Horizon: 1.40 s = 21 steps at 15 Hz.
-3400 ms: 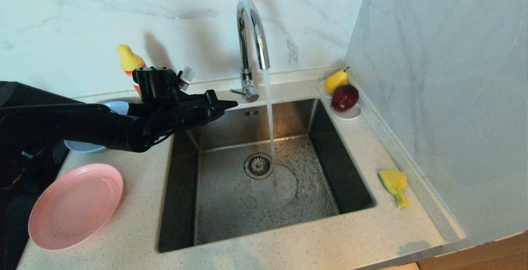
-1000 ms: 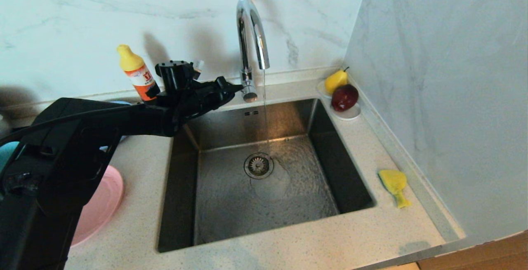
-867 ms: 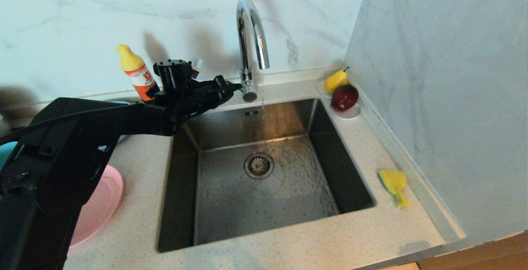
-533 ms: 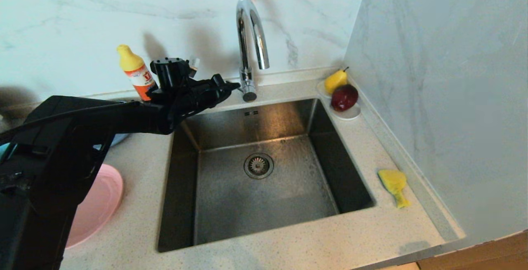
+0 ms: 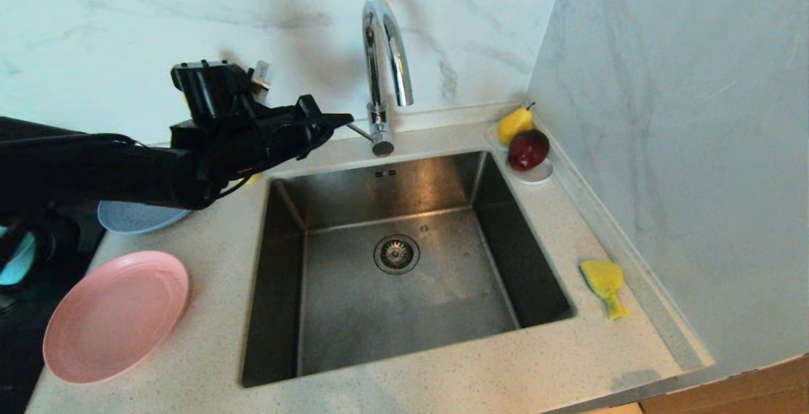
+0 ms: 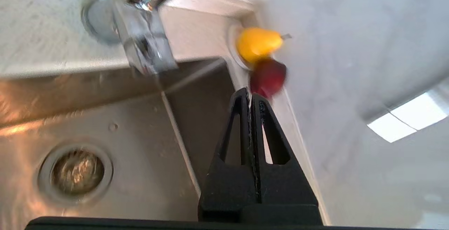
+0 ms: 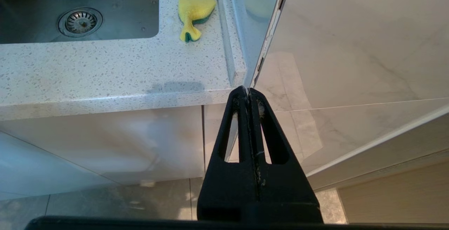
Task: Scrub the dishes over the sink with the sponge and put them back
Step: Place the plate on the plate
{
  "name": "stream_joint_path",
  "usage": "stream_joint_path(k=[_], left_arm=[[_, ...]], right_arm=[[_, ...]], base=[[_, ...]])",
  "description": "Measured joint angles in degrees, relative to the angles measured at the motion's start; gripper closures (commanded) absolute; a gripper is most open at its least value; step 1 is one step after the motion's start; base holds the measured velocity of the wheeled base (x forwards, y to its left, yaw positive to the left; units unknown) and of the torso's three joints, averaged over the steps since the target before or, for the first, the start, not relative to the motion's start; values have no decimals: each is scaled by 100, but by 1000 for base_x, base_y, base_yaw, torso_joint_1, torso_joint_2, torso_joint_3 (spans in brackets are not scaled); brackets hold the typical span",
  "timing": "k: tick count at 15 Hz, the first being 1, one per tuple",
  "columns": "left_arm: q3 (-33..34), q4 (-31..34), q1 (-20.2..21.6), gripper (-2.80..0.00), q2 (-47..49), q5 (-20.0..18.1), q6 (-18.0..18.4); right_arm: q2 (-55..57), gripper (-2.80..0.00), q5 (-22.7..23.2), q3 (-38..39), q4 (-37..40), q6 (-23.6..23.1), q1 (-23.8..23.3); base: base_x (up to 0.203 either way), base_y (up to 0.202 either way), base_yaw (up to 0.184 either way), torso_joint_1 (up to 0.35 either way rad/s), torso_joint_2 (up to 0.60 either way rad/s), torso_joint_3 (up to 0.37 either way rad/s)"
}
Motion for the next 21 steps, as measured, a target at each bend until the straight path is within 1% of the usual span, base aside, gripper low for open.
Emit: stream_joint_path(k=[2,3,4,5,7,9,11,12,14,15,16,18,19,20,21], left_arm=[[909,13,-22,0,-825,25,278],[1367,69,-36,0,-1286,59,512],[1767,179,-37,0,-1695,153,816],[2123,300,-37,0,-2114,330,1188],[2741,585,-44,0,-2966,899,2017],[3085,959,-45,0,-3714,1627,2571],[3212,1614,-45,0,-4432,2387,2985],[3238,1943,-48,0,-4797,2679,3149],[3254,2466,-48,0,-5514,3027,3397],[3211,2814,-45,0,-5862,3284,3558],[3119,3178,-45,0,-6154,3674,3714],[2840,3678,-41,0,-6508,4527,4047],[2691,3859,-41,0,-6569,4877,4371],[2541,3931,-41,0,-6542,5129,4637],[2333,3952,-41,0,-6447,5297,4776]], right_arm=[[0,0,-2,0,0,-2,0],[0,0,-2,2,0,-2,0],[0,0,0,5,0,-1,0],[0,0,-2,5,0,0,0],[0,0,-2,5,-1,-2,0],[0,0,0,5,0,-2,0],[0,0,-2,2,0,-2,0],[0,0,0,0,0,0,0],[0,0,0,0,0,-2,0],[0,0,0,2,0,-2,0],[0,0,0,5,0,-1,0],[0,0,0,5,-2,0,0],[0,0,1,5,-1,-2,0],[0,0,0,5,-2,-2,0],[0,0,0,2,-2,-2,0]], base=[[0,0,0,0,0,0],[0,0,0,0,0,0],[0,0,0,0,0,0],[0,0,0,0,0,0],[0,0,0,0,0,0],[0,0,0,0,0,0],[0,0,0,0,0,0],[0,0,0,0,0,0],[0,0,0,0,0,0],[0,0,0,0,0,0],[0,0,0,0,0,0],[0,0,0,0,0,0],[0,0,0,0,0,0],[0,0,0,0,0,0],[0,0,0,0,0,0]])
